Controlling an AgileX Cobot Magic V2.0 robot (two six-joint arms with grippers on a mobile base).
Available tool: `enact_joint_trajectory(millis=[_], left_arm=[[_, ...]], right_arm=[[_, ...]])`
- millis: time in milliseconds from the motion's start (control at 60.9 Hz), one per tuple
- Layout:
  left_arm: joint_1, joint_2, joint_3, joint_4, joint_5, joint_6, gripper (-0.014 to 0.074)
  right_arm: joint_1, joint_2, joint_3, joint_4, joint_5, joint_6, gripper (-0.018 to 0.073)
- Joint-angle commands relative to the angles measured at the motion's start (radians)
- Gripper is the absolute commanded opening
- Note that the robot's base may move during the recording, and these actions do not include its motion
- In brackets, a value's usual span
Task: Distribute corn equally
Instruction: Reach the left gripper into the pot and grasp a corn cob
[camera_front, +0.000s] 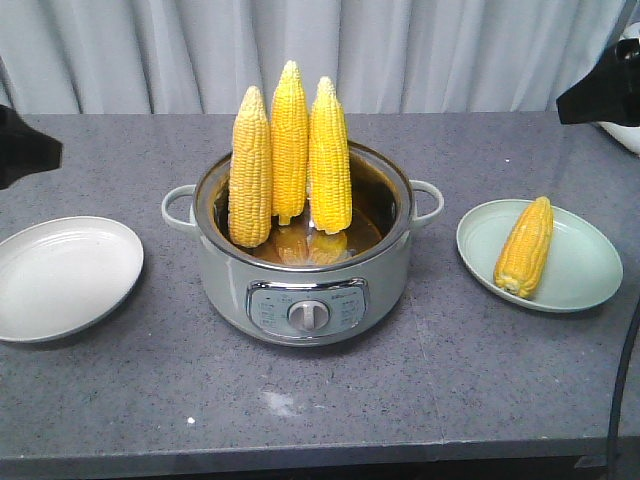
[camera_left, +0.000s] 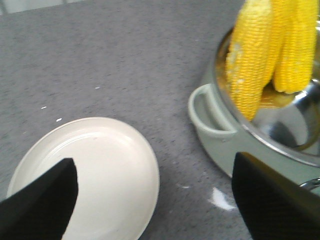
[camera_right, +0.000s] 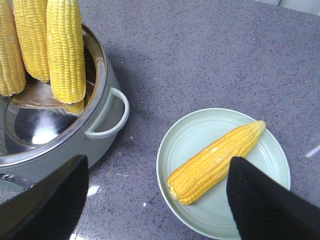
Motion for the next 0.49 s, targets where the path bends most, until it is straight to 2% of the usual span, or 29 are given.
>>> enact_joint_trajectory(millis=[0,66,148,312,476], left_arm=[[-0.003,0.041,-0.046,-0.217,-0.096,0.164,0.0592],[-0.013,0.088,-0.08,-0.314,-0.096,0.271,0.0592],[-0.042,0.151,-0.145,-0.368,-0.096,0.381,0.0592],[-0.114,0.291,-0.276,-0.383,-0.096,0.415,0.0592],[-0.181,0.421,-0.373,-0.378,-0.093,0.499,0.0592]], right_arm=[[0.0,-0.029,-0.022,0.018,-0.052,-0.008,0.0557],[0.0,-0.029,-0.022,0.018,-0.052,-0.008,0.0557],[0.0,-0.029,-0.022,0.018,-0.052,-0.008,0.0557],[0.0,-0.029,-0.022,0.022,-0.052,-0.008,0.0557],[0.0,-0.029,-0.022,0.024,-0.052,-0.008,0.0557]])
